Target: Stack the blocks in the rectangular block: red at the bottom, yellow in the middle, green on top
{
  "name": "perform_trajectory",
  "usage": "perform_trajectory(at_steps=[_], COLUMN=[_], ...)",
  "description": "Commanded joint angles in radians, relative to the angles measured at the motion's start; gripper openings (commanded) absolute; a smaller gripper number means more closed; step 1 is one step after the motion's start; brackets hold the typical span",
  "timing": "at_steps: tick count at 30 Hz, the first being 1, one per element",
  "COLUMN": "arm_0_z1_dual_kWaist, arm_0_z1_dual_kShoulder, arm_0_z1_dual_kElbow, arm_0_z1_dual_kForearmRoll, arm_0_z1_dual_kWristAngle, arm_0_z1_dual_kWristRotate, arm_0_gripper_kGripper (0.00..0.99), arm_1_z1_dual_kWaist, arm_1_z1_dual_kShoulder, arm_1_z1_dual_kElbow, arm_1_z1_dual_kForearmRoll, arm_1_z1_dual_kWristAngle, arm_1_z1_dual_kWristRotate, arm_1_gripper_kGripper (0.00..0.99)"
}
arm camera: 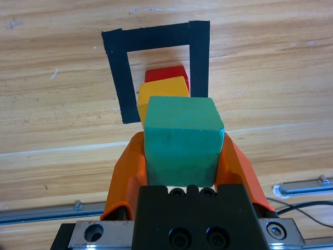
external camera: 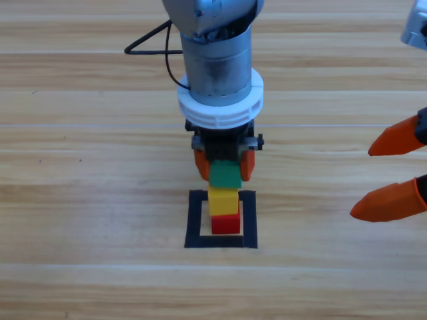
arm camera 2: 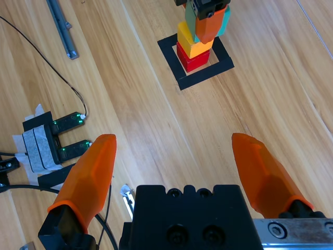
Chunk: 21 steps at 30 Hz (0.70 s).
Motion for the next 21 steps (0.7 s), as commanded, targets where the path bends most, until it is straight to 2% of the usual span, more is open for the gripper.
perform_trajectory(at_steps=[1, 21], arm_0_z1_dual_kWaist=[-0.031, -0.024], arm_0_z1_dual_kShoulder=[0.05, 0.047], arm_0_z1_dual_kElbow=[0.001, 0.023], arm_0_z1_dual_kForearmRoll=[0.008, 0.008], arm_0_z1_dual_kWristAngle=[-0.01, 0.007], arm_0_z1_dual_kWristRotate=[-0.014, -0.013], arm_0_gripper_kGripper=[0.0, 0.0], arm_1_z1_dual_kWaist=[-0.026, -0.026], arm_1_z1_dual_kShoulder=[0.046, 0.052], arm_1_z1_dual_kElbow=[0.0, 0.0], arm_1_z1_dual_kForearmRoll=[0.014, 0.015], arm_1_z1_dual_kWristAngle=[0.012, 0.012], arm_1_z1_dual_kWristRotate=[-0.011, -0.011], arm_1_gripper_kGripper=[0.979, 0.977])
